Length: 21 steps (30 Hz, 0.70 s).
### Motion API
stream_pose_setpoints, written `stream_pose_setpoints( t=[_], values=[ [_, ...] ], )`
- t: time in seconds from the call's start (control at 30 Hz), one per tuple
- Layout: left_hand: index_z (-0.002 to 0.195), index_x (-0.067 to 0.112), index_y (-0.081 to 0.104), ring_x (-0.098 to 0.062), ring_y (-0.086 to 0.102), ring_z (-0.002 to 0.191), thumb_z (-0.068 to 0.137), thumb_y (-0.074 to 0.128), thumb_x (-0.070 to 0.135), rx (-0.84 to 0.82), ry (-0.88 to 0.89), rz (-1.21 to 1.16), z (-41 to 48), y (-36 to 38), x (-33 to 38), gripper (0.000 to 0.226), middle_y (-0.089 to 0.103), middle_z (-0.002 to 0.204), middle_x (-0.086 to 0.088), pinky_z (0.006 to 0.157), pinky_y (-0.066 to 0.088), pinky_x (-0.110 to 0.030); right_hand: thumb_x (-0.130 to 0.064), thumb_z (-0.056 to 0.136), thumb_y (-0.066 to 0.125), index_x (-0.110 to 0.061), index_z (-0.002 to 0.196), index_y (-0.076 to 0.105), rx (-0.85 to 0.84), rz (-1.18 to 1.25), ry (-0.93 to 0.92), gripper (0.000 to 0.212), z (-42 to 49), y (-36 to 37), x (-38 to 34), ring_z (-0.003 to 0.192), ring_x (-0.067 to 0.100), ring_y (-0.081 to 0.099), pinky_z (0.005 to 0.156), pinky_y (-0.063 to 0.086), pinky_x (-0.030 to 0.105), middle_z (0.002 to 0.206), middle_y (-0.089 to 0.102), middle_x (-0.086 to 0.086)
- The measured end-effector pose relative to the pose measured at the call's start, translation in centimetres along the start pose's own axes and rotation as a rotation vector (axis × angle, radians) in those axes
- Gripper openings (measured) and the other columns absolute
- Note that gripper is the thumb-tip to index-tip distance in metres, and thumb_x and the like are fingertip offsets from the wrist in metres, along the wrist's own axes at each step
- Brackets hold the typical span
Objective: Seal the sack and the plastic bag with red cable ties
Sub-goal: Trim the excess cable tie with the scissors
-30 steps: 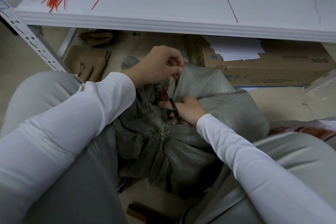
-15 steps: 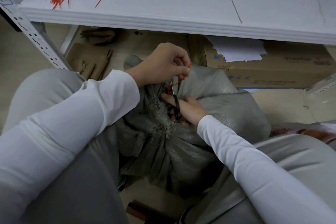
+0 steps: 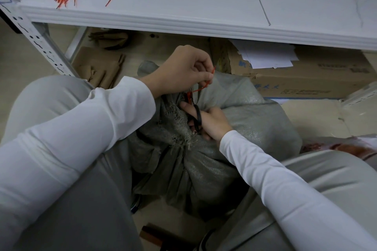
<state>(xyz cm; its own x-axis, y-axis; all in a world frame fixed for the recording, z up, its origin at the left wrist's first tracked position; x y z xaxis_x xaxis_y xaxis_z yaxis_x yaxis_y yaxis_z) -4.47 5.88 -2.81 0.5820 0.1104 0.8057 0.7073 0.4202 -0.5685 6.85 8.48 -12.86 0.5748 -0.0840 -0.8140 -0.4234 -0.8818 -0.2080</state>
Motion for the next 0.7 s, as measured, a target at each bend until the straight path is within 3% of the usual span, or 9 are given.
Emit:
stream_pose_setpoints(
  t=[0.2,0.3,0.43,0.53,0.6,0.7],
  values=[
    [0.084,-0.003,0.067,-0.014,0.072,0.068,0.084,0.069,0.003,-0.018,0.016,0.007,-0.5,0.3,0.4,0.007,0.073,0.077,-0.012,0.068,0.058,-0.023,-0.059,0.075,0.068,-0.003,0.084,0.067,-0.005,-0.023,0.013,0.057,0.5,-0.1,0.0,0.049,0.015,0.059,0.036,0.033,0.019,0.071,0.072,0.012],
    [0.083,0.0,0.066,-0.015,0.072,0.068,0.084,0.069,0.004,0.015,-0.004,-0.013,-0.3,-0.3,-0.1,0.004,0.073,0.078,-0.013,0.069,0.059,-0.024,-0.065,0.068,0.07,-0.007,0.071,0.068,0.016,-0.113,-0.019,0.058,1.0,-0.2,0.0,0.046,0.011,0.054,0.041,0.036,0.02,0.062,0.069,0.007],
    [0.082,0.002,0.065,-0.014,0.072,0.067,0.085,0.068,0.003,0.06,-0.039,-0.024,0.0,-0.7,-0.6,0.004,0.072,0.078,-0.014,0.068,0.058,-0.022,-0.069,0.054,0.073,-0.01,0.061,0.067,0.042,-0.13,-0.048,0.059,1.3,-0.1,0.1,0.058,0.019,0.062,0.064,0.053,0.035,0.056,0.067,0.006],
    [0.082,0.002,0.066,-0.013,0.072,0.067,0.084,0.069,0.004,0.059,-0.038,-0.026,0.1,-0.6,-0.5,0.004,0.072,0.076,-0.01,0.069,0.059,-0.024,-0.055,0.071,0.075,-0.01,0.059,0.062,0.038,-0.076,-0.057,0.048,1.0,-0.4,0.2,0.041,0.01,0.054,0.042,0.039,0.018,0.047,0.06,0.002],
    [0.084,0.001,0.066,-0.013,0.072,0.067,0.084,0.069,0.004,0.042,-0.029,-0.047,0.0,-0.4,-0.1,0.004,0.071,0.074,-0.007,0.069,0.059,-0.023,-0.057,0.073,0.072,-0.01,0.063,0.062,0.042,-0.063,-0.045,0.049,1.0,-0.4,0.4,0.039,0.008,0.051,0.037,0.033,0.017,0.05,0.06,0.001],
    [0.085,-0.002,0.067,-0.013,0.072,0.068,0.083,0.07,0.003,-0.001,0.013,-0.045,-0.4,0.5,0.6,0.006,0.072,0.075,-0.008,0.066,0.058,-0.021,-0.071,0.064,0.067,-0.007,0.081,0.065,0.028,-0.041,-0.008,0.066,1.0,-0.1,0.4,0.041,0.015,0.05,0.037,0.032,0.02,0.06,0.065,0.007]
  ],
)
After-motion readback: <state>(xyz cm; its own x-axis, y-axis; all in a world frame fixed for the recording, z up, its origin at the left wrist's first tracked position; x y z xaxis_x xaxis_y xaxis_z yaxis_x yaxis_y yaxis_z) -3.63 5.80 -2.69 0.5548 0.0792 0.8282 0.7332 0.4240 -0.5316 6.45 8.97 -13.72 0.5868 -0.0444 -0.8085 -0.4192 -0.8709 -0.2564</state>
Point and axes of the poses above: each hand's wrist, its own z-axis towards the middle knuckle, its own y-axis out of the palm, x = y × z, the point moved 7 cm from there along z, towards the middle knuckle
